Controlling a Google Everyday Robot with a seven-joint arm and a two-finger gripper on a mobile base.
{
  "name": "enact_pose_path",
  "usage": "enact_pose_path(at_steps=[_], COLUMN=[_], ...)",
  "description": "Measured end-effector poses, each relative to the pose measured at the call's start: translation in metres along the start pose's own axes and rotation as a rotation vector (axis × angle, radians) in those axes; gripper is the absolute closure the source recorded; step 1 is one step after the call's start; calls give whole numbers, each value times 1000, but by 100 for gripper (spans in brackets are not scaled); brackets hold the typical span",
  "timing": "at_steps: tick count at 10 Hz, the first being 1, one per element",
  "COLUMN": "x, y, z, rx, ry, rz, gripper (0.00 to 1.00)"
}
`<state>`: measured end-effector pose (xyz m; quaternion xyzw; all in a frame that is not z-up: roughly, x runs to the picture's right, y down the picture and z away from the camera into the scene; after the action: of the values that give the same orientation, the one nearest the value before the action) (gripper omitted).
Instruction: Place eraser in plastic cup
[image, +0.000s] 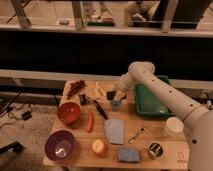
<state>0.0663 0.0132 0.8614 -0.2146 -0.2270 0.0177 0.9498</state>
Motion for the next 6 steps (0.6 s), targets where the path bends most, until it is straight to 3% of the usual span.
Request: enact_pose_path(at_steps=[6], x=[-11], y=[14], z=[11], rx=[-75], ry=[-20], rz=[-18], gripper=[90])
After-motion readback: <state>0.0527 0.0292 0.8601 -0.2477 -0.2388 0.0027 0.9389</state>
